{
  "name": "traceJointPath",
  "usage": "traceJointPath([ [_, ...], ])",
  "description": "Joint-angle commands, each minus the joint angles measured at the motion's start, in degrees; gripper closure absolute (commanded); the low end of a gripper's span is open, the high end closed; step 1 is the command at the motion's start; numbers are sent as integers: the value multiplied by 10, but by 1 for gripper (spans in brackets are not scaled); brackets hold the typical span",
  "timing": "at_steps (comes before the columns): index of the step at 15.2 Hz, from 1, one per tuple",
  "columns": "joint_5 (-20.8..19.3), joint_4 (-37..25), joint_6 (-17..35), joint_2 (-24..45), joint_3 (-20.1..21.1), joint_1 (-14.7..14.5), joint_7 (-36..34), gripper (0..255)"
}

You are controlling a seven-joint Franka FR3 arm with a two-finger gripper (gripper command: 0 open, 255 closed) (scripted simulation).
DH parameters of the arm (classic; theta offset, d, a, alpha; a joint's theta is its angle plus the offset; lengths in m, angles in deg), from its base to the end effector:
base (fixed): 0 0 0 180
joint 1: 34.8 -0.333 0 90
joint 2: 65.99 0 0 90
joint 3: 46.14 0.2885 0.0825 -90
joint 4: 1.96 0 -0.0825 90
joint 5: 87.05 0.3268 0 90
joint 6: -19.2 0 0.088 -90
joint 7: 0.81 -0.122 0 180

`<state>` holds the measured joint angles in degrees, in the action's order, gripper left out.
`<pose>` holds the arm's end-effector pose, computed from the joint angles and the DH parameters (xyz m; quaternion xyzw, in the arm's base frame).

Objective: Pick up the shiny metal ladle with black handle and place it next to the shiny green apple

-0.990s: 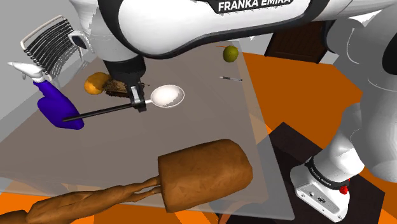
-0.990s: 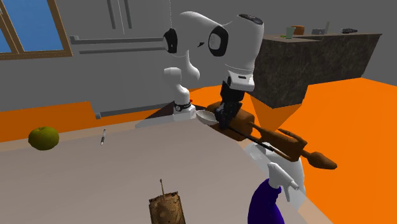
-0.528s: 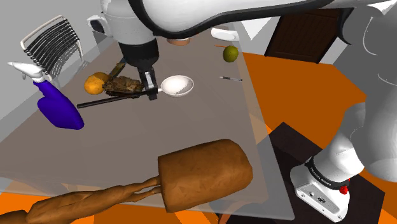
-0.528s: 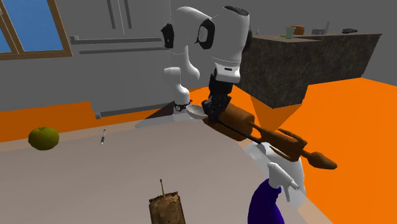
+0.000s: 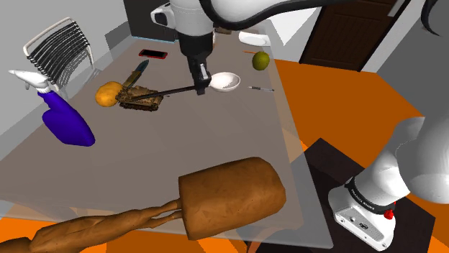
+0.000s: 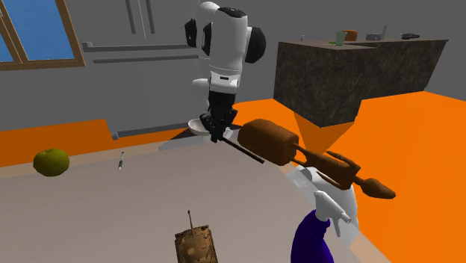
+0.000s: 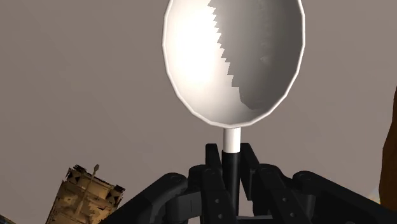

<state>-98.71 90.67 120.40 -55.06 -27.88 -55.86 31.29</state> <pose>0.4498 0.3260 0.4845 0.7986 0.5976 -0.0109 0.0705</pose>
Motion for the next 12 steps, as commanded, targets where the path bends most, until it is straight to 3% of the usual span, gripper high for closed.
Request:
traceJointPath([
  [1,8,30,12,-23,-9,18,27,255],
  [12,29,123,58,-96,-76,102,175,255],
])
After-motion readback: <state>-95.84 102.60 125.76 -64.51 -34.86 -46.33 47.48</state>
